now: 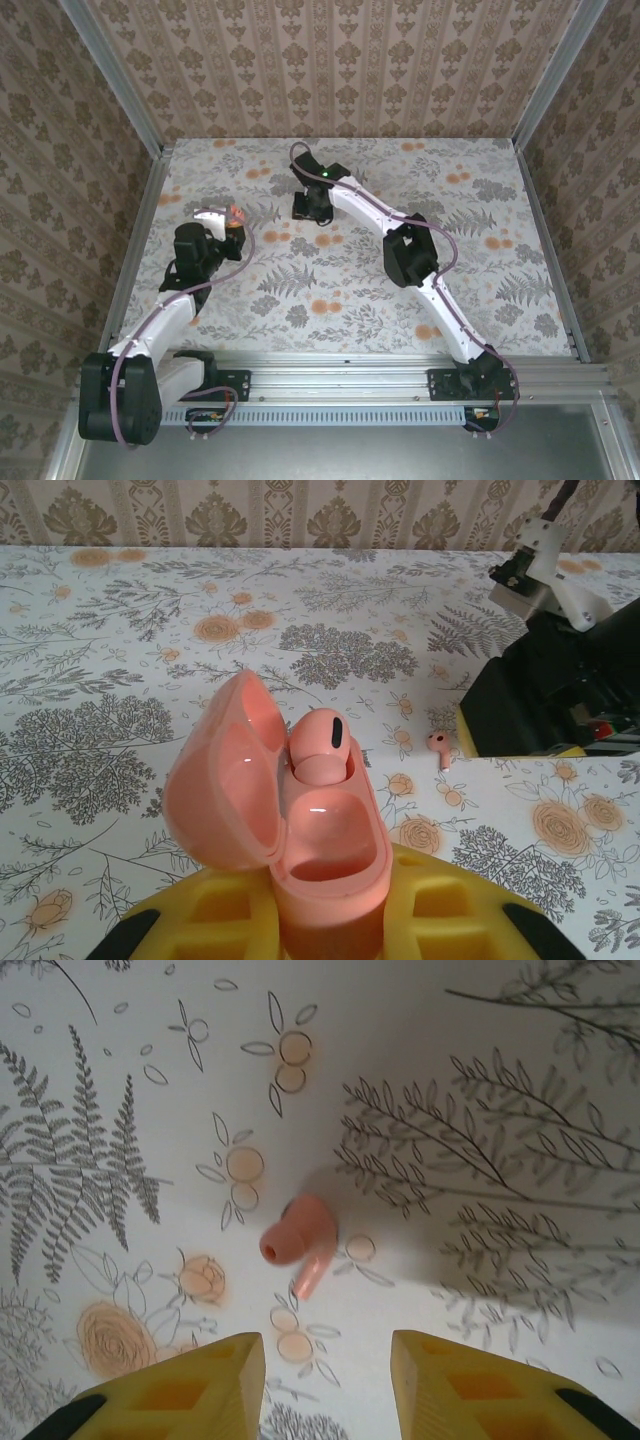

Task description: Insert the wireless bluetooth earbuds into the charging case

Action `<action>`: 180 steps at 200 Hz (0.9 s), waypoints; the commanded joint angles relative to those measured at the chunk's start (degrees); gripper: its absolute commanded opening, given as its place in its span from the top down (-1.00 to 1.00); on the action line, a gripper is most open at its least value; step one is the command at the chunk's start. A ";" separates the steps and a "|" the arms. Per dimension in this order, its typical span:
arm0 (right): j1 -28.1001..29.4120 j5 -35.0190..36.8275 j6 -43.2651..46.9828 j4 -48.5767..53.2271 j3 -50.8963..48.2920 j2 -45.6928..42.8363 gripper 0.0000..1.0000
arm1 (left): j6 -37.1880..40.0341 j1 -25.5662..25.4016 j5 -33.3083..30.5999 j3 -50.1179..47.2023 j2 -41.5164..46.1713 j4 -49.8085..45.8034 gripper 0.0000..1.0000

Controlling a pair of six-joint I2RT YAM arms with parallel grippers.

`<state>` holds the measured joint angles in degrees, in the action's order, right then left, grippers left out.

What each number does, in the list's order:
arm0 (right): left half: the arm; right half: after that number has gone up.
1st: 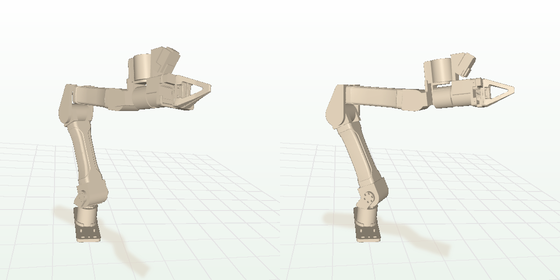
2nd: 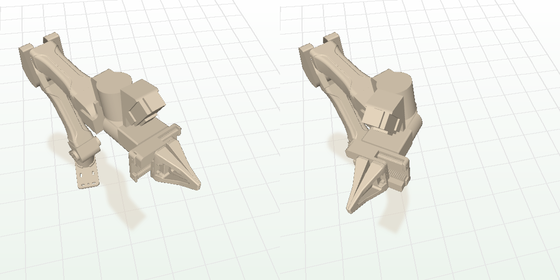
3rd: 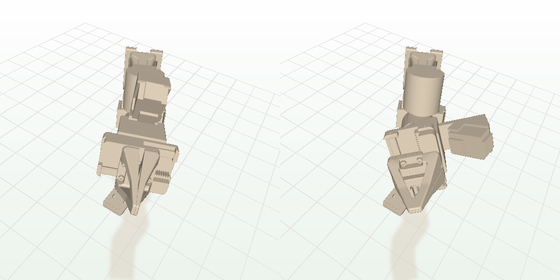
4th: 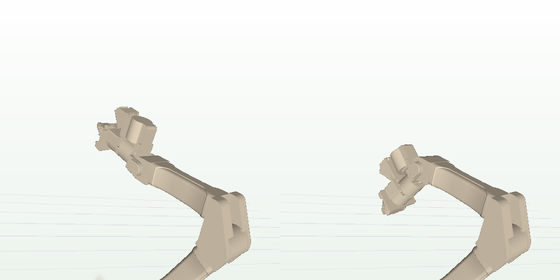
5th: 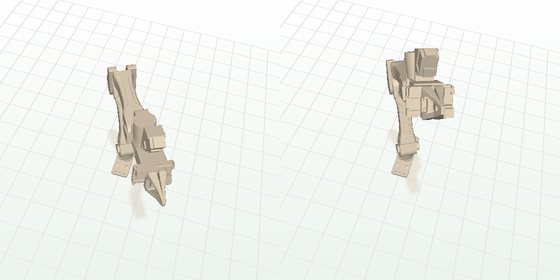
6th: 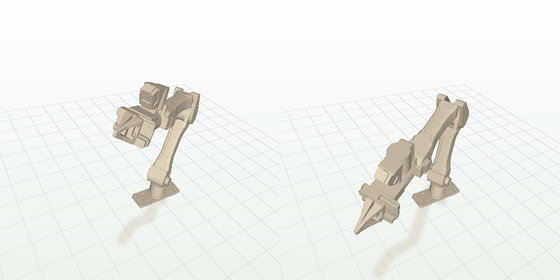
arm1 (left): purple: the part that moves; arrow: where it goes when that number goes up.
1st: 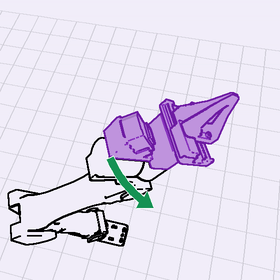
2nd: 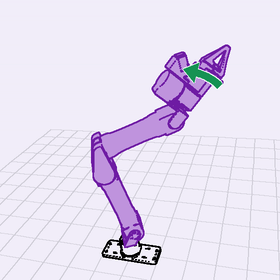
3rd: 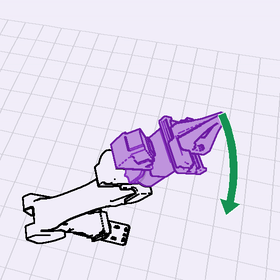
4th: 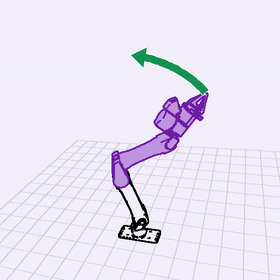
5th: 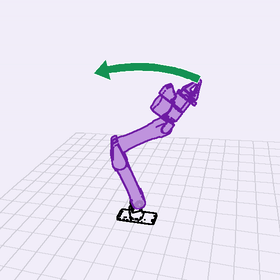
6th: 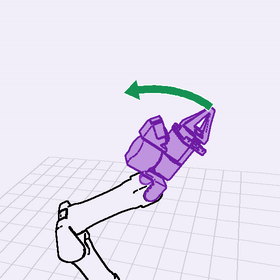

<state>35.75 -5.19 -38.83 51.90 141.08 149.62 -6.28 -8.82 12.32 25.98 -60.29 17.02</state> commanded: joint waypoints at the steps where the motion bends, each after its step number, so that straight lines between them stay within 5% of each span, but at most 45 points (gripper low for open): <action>1: 0.03 -0.52 0.06 -4.26 2.13 1.91 0.20 | -0.43 0.86 1.72 -0.33 -0.52 2.82 0.72; 100: 0.00 3.05 0.60 -8.17 3.03 5.31 0.20 | -1.71 1.11 3.59 -0.82 -0.53 4.58 0.71; 180: -0.06 5.00 1.71 -3.15 4.22 5.52 0.45 | -1.19 1.18 3.48 -1.20 0.10 4.75 0.71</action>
<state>35.75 -2.44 -38.35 44.82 143.76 154.23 -6.94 -8.14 14.81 25.78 -61.12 19.84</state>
